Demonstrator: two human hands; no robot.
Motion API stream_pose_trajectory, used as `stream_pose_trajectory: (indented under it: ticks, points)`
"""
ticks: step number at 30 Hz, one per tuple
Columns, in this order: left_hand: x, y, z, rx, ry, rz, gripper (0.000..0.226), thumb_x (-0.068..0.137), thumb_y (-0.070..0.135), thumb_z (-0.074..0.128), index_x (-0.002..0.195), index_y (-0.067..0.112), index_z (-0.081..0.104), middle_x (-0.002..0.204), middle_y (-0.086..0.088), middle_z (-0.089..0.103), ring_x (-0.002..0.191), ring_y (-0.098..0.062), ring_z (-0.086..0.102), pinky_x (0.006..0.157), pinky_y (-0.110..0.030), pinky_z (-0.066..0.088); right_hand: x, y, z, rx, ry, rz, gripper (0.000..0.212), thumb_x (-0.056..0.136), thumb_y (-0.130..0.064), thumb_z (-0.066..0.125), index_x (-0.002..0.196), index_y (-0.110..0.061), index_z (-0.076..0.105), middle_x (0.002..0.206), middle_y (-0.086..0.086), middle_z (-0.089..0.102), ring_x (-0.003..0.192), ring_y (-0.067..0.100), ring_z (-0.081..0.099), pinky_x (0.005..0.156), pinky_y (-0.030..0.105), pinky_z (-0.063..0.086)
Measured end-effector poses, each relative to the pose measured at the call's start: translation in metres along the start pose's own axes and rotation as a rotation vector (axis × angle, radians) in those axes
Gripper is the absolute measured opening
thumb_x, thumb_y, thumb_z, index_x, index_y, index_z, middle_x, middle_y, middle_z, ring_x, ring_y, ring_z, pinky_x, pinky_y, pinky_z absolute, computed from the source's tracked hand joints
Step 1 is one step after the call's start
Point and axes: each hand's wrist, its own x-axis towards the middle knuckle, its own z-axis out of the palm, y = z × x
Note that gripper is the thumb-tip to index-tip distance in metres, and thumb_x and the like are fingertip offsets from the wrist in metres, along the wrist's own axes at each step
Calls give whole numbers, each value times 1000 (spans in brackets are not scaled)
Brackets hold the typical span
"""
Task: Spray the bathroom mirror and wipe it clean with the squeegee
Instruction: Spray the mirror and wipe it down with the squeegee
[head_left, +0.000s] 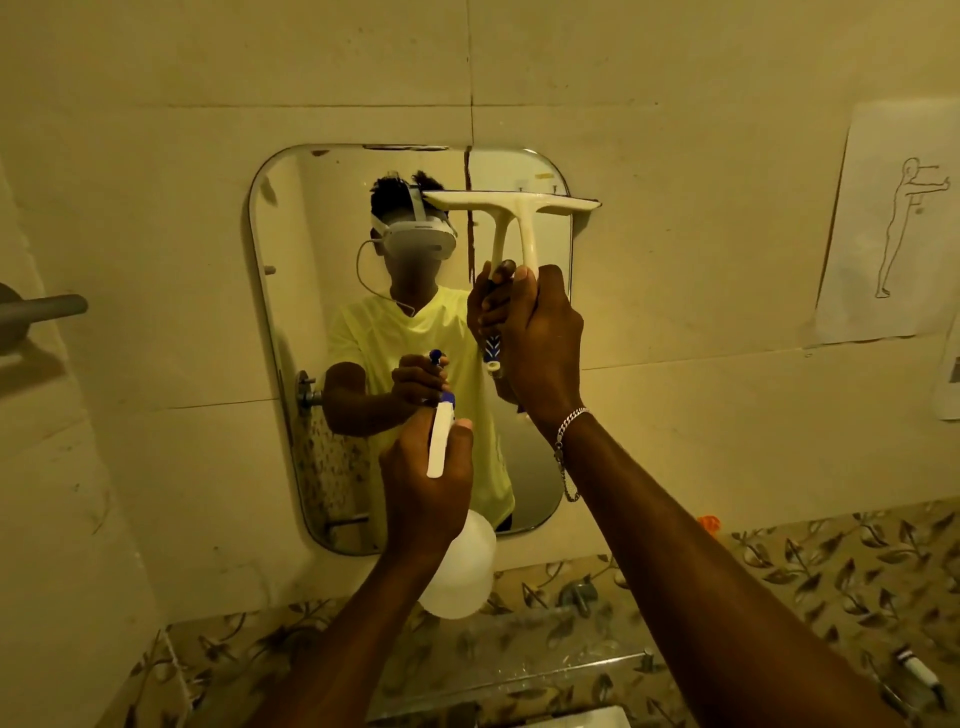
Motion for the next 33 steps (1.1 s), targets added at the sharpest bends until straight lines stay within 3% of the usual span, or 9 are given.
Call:
stream_pose_trajectory:
  ticks: [4, 9, 11, 13, 17, 20, 22, 30, 33]
  points:
    - [-10, 1, 4, -10, -10, -5, 32, 93, 39, 56, 94, 9, 67, 77, -9, 67, 70, -13, 61, 60, -52, 58, -22, 17, -9, -17, -32, -1, 27, 108, -42, 37, 103, -19, 51, 81, 5, 68, 63, 16, 67, 50, 28, 58]
    - [-20, 0, 1, 8, -50, -38, 27, 94, 39, 55, 91, 15, 66, 71, 0, 63, 67, -13, 62, 54, -48, 54, -76, 51, -20, -28, -72, 21, 34, 108, -35, 40, 115, -6, 54, 83, 0, 62, 60, -1, 57, 48, 7, 44]
    - [-24, 0, -1, 12, -61, -40, 22, 95, 35, 56, 87, 16, 63, 68, 0, 61, 65, -16, 61, 52, -49, 52, -100, 62, -24, -38, -81, 38, 39, 108, -35, 39, 121, -1, 54, 83, -3, 58, 59, -3, 55, 48, 5, 40]
    - [-27, -1, -3, 19, -65, -38, 23, 95, 34, 56, 84, 15, 62, 68, -1, 60, 64, -17, 61, 51, -49, 51, -124, 71, -28, -37, -89, 56, 41, 106, -40, 37, 116, -4, 55, 78, -5, 57, 59, -1, 57, 46, 6, 38]
    - [-33, -2, -11, 4, -80, -75, 28, 95, 40, 53, 93, 15, 66, 77, 0, 68, 72, -13, 66, 57, -41, 57, -175, 93, -36, -67, -112, 118, 31, 102, -52, 33, 96, -27, 50, 63, -7, 51, 51, 8, 53, 41, 12, 35]
    - [-39, -7, -17, -7, -99, -86, 31, 96, 40, 54, 104, 13, 67, 88, 6, 70, 85, 0, 69, 61, -17, 58, -211, 112, -40, -105, -125, 175, 23, 103, -49, 36, 94, -32, 49, 60, -7, 50, 50, 7, 52, 41, 15, 35]
    - [-41, -11, -21, -3, -102, -103, 30, 96, 36, 56, 106, 10, 67, 90, 6, 71, 87, 4, 69, 62, -8, 54, -231, 122, -42, -121, -152, 233, 21, 103, -49, 36, 92, -36, 47, 59, -5, 50, 48, 8, 50, 41, 18, 35]
    - [-49, -20, -36, 44, -81, -110, 46, 91, 52, 50, 94, 9, 67, 77, -1, 68, 75, -4, 68, 53, -8, 48, -286, 143, -55, -197, -237, 429, 25, 96, -58, 32, 89, -41, 49, 64, -2, 56, 53, 10, 56, 46, 20, 43]
    - [-54, -24, -40, 63, -75, -130, 49, 90, 55, 50, 94, 8, 67, 76, -1, 68, 77, 0, 68, 51, -7, 47, -290, 143, -57, -212, -243, 465, 28, 95, -61, 30, 90, -40, 49, 64, 0, 57, 53, 16, 58, 45, 28, 46]
